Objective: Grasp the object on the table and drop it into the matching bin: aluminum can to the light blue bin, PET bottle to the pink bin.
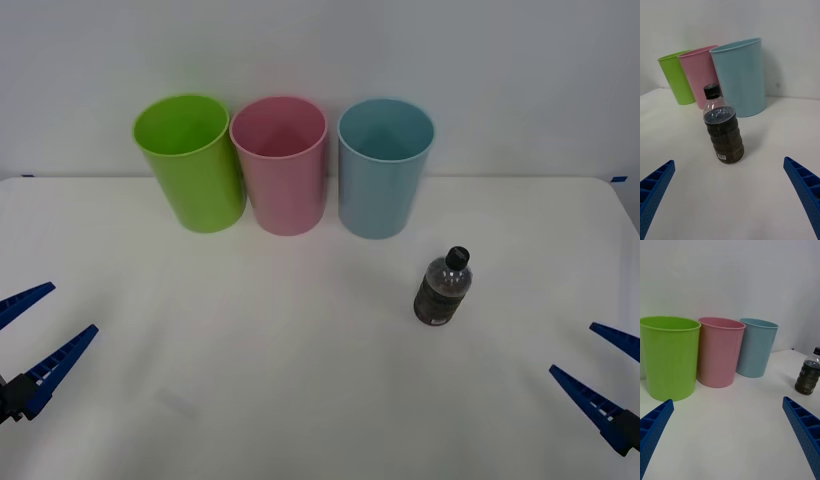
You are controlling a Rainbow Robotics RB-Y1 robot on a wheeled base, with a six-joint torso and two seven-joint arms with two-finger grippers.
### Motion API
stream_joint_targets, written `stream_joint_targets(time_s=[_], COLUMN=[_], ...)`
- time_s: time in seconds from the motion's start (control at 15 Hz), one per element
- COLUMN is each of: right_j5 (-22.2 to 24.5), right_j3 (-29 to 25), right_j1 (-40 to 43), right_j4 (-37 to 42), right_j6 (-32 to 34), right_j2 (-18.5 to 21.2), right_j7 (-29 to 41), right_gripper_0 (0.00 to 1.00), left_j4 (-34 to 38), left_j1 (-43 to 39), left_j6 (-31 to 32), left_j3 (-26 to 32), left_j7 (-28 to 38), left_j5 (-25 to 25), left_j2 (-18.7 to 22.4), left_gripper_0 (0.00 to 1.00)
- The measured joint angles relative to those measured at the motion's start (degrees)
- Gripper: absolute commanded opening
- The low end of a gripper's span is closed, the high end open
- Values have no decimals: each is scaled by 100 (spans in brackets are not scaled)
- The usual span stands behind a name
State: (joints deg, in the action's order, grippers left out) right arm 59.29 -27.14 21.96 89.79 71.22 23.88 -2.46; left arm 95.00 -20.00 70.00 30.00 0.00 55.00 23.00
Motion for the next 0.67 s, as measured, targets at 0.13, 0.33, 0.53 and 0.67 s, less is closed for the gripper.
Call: stream_joint_targets(time_s=[0.13,0.33,0.53,0.67], right_j5=[9,-39,-112,-141], right_j3=[160,433,770,1041], right_j1=[-26,-32,-56,-113], right_j4=[-98,-127,-128,-128], right_j6=[13,-248,-653,-914], right_j2=[-5,-5,-5,-6], right_j7=[-407,-957,-1322,-1364], right_gripper_0=[100,100,100,100], left_j4=[0,0,0,0], left_j1=[0,0,0,0], left_j6=[0,0,0,0], left_j3=[0,0,0,0], left_j7=[0,0,0,0], left_j5=[0,0,0,0], left_j2=[0,0,0,0], left_gripper_0=[100,100,100,100])
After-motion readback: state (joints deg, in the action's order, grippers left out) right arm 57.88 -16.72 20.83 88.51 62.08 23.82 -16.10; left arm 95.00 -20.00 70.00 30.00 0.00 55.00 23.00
